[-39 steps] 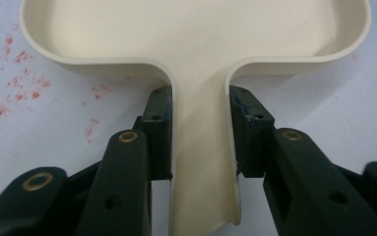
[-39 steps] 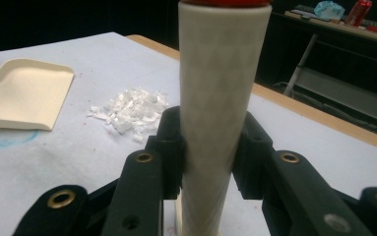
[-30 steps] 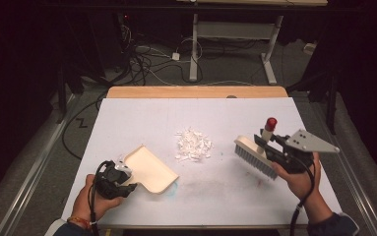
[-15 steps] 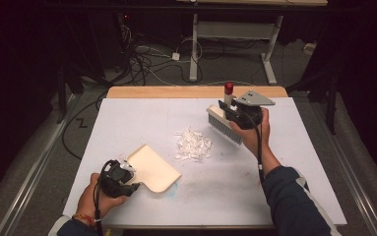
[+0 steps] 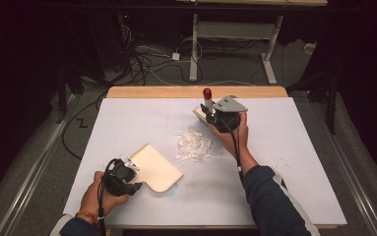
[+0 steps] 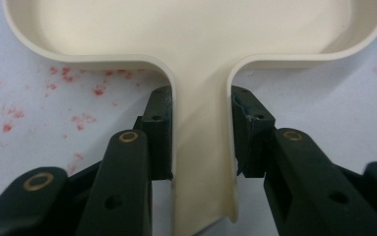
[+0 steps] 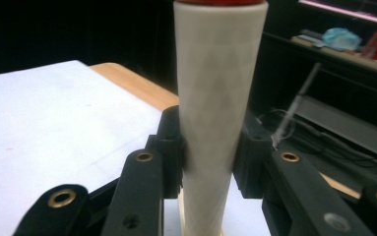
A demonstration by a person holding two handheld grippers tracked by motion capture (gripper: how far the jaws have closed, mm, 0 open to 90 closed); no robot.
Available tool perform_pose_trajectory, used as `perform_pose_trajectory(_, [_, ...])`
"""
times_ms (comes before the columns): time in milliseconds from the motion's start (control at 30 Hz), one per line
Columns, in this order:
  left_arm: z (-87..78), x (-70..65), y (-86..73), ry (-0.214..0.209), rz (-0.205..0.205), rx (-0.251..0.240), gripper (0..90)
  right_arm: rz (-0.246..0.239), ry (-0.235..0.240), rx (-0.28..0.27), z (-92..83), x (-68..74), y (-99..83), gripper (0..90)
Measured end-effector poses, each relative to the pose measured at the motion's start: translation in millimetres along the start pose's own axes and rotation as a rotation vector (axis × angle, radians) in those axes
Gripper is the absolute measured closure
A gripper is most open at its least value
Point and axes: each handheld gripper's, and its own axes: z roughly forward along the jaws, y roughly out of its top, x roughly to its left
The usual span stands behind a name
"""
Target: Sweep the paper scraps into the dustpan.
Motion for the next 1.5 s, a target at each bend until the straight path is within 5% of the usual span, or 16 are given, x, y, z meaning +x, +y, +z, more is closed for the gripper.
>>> perform_pose_trajectory(633, [2.9,-10.5,23.6,-0.012,0.002,-0.018,63.2,0.010,0.212,-0.051,-24.2,58.9,-1.2,68.6])
perform_pose_trajectory(1133, [5.8,-13.8,29.3,-0.017,0.009,-0.008,63.2,-0.018,0.321,-0.066,-35.5,101.4,9.5,69.3])
perform_pose_trajectory(1500, [8.6,-15.6,30.0,-0.015,0.017,-0.005,63.2,-0.031,0.331,-0.104,-39.5,100.4,23.8,70.1])
